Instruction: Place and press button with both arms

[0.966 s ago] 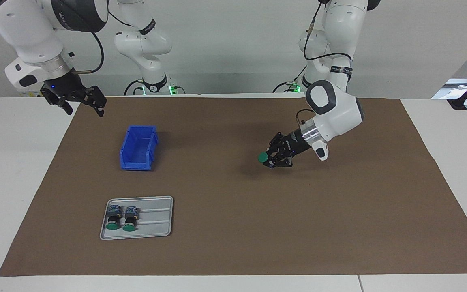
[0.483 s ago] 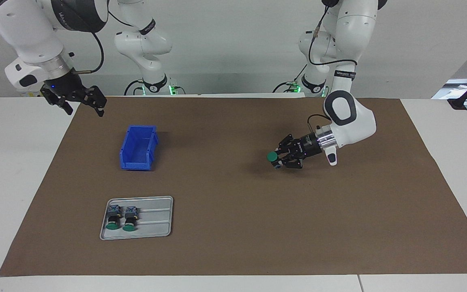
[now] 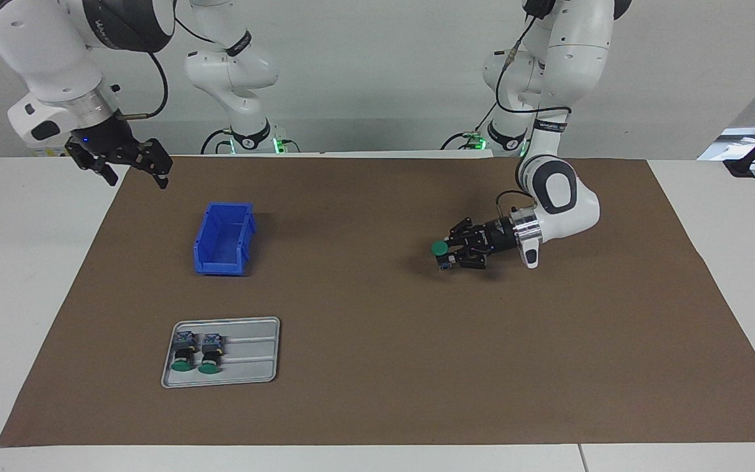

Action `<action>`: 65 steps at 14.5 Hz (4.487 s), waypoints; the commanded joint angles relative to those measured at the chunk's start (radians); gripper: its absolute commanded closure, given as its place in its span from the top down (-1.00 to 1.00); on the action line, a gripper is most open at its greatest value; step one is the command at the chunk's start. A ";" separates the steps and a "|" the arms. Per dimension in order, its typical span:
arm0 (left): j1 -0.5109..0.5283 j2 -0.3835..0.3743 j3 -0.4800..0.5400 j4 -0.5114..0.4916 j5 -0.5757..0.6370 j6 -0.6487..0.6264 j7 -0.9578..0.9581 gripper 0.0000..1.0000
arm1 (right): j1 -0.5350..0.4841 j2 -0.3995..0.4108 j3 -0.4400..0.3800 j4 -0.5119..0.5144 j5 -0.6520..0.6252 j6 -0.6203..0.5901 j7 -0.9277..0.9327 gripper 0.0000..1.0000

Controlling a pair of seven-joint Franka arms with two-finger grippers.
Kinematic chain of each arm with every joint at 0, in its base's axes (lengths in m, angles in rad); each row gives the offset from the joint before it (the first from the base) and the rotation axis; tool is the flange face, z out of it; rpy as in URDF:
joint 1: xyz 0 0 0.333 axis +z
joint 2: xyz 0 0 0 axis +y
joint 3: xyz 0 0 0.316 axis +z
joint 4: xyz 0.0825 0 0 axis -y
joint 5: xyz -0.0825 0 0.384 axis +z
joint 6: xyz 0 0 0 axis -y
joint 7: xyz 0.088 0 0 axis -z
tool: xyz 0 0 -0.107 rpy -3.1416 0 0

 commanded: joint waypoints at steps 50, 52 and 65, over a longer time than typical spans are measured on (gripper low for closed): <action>-0.078 0.076 -0.004 -0.001 -0.170 0.052 0.101 1.00 | -0.006 -0.010 0.005 -0.011 0.002 -0.004 -0.018 0.97; -0.078 0.069 -0.001 -0.001 -0.165 0.052 0.095 1.00 | -0.008 -0.011 0.005 -0.011 0.002 -0.004 -0.018 0.97; -0.029 -0.026 0.005 -0.024 0.063 0.055 0.000 1.00 | -0.008 -0.010 0.005 -0.011 0.002 -0.004 -0.018 0.97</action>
